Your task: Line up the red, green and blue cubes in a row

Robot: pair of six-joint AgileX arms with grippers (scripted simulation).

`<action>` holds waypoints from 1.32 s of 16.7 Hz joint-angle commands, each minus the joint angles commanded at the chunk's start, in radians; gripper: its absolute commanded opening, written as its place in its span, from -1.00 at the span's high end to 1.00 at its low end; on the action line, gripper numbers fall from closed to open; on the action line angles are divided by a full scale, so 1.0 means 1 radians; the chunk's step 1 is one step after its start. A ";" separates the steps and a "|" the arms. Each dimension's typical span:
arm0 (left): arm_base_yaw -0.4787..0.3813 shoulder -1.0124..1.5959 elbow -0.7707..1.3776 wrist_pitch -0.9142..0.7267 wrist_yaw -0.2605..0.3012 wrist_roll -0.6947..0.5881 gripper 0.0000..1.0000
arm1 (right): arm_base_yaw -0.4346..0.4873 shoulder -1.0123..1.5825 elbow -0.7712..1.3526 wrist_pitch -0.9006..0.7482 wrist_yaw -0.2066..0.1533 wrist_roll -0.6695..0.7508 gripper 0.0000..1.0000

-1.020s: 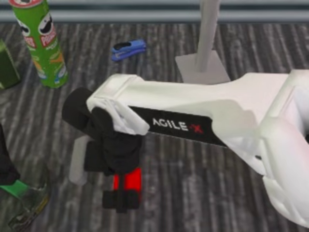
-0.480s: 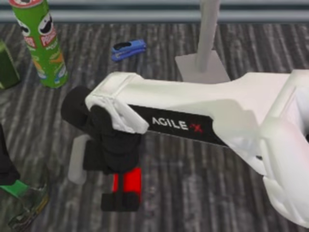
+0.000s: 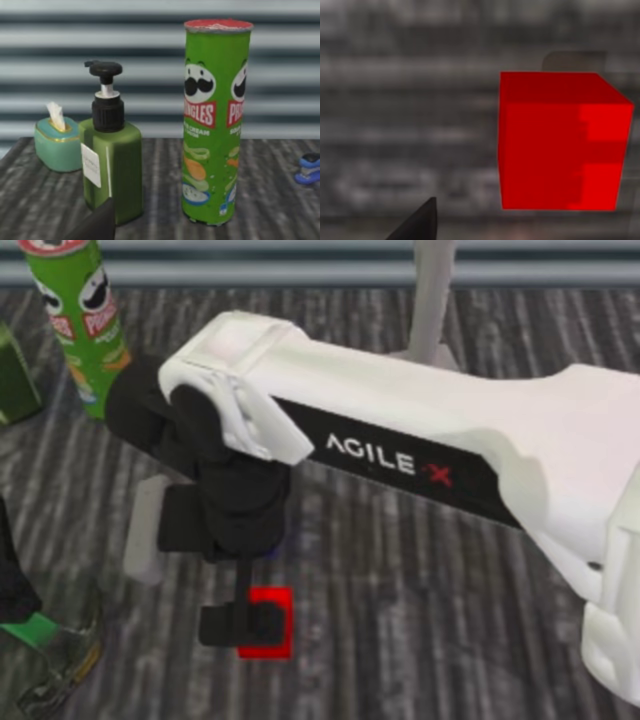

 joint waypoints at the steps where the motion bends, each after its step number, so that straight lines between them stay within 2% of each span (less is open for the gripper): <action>1: 0.000 0.000 0.000 0.000 0.000 0.000 -1.00 | 0.000 0.000 0.000 0.000 0.000 0.000 -1.00; 5: 0.000 0.000 0.000 0.000 0.000 0.000 -1.00 | -0.018 -0.002 -0.010 0.006 0.000 0.002 -1.00; 7: 0.000 0.000 0.000 0.000 0.000 0.000 -1.00 | -0.074 -0.021 -0.043 0.021 0.001 0.013 -1.00; 11: 0.000 0.000 0.000 0.000 0.000 0.000 -1.00 | -0.292 -0.090 -0.166 0.071 0.003 0.057 -1.00; 17: 0.000 0.000 0.000 0.000 0.000 0.000 -1.00 | -0.734 -0.212 -0.400 0.159 0.009 0.137 -1.00; 19: 0.000 0.000 0.000 0.000 0.000 0.000 -1.00 | -0.831 -0.249 -0.460 0.186 0.010 0.158 -1.00; 22: 0.000 0.000 0.000 0.000 0.000 0.000 -1.00 | -0.894 -0.279 -0.505 0.209 0.010 0.174 -1.00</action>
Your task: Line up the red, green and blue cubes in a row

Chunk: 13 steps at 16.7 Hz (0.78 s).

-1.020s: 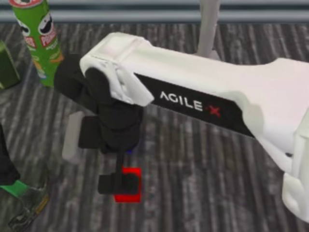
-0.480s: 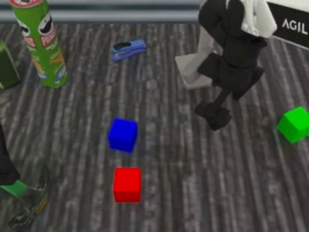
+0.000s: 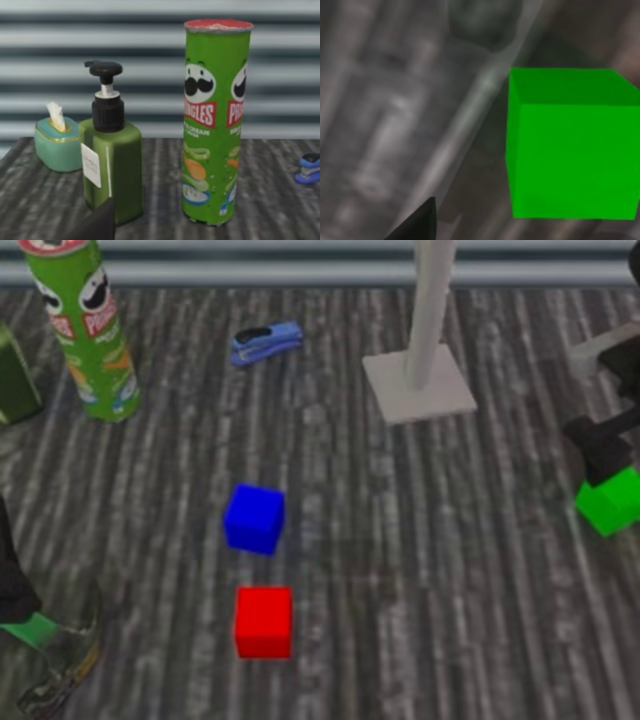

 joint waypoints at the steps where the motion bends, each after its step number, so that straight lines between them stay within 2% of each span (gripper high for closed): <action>1: 0.000 0.000 0.000 0.000 0.000 0.000 -1.00 | -0.001 -0.001 -0.001 0.001 0.000 0.000 -1.00; 6: 0.000 0.000 0.000 0.000 0.000 0.000 -1.00 | 0.001 0.009 -0.008 0.015 0.000 0.000 -1.00; 13: 0.000 0.000 0.000 0.000 0.000 0.000 -1.00 | 0.000 0.108 -0.145 0.254 0.001 0.003 -1.00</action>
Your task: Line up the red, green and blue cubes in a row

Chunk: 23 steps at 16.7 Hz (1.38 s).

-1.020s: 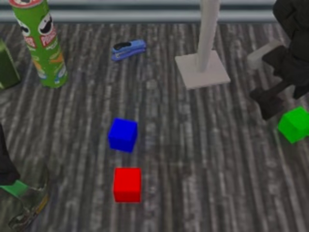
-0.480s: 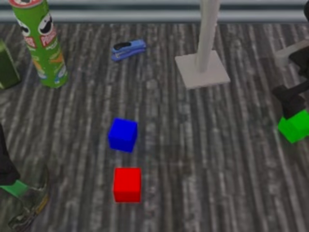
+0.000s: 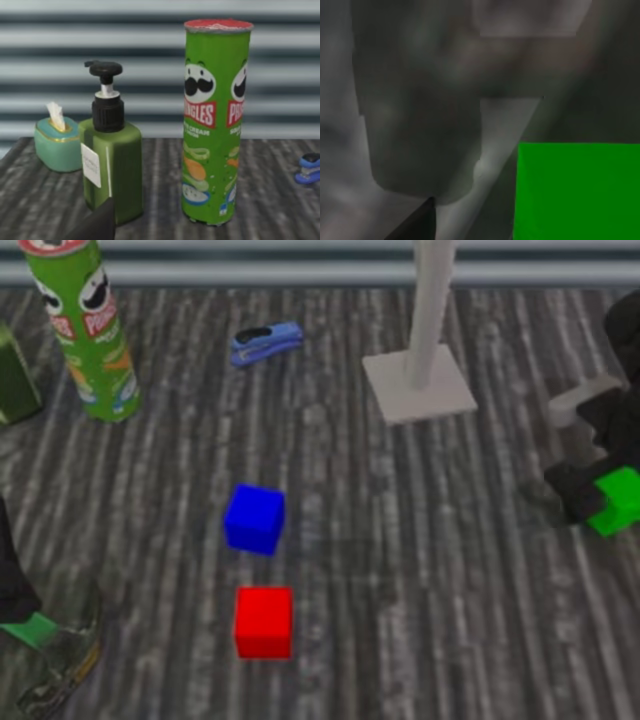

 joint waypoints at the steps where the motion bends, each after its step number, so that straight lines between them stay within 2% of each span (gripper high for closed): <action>1: 0.000 0.000 0.000 0.000 0.000 0.000 -1.00 | 0.000 0.011 -0.016 0.027 0.000 0.000 -1.00; 6: 0.000 0.000 0.000 0.000 0.000 0.000 -1.00 | 0.000 0.022 -0.030 0.051 0.000 0.000 -1.00; 19: 0.000 0.000 0.000 0.000 0.000 0.000 -1.00 | 0.000 0.022 -0.030 0.051 0.000 0.000 0.96; 23: 0.000 0.000 0.000 0.000 0.000 0.000 -1.00 | 0.000 0.022 -0.030 0.051 0.000 0.000 1.00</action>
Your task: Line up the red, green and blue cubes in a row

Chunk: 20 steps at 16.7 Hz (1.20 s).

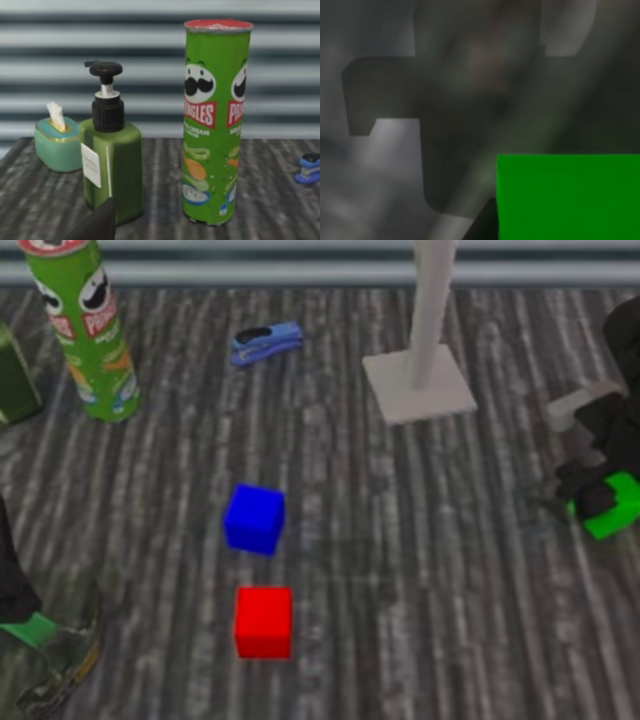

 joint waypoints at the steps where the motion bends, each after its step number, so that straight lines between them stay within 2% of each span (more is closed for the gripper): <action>1: 0.000 0.000 0.000 0.000 0.000 0.000 -1.00 | 0.000 0.000 0.000 0.000 0.000 0.000 1.00; 7: 0.000 0.000 0.000 0.000 0.000 0.000 -1.00 | 0.002 -0.034 0.017 -0.031 -0.009 0.006 1.00; 14: 0.000 0.000 0.000 0.000 0.000 0.000 -1.00 | 0.010 -0.121 0.134 -0.237 -0.010 0.004 1.00; 20: 0.000 0.000 0.000 0.000 0.000 0.000 -1.00 | 0.006 -0.125 0.141 -0.249 -0.010 0.007 1.00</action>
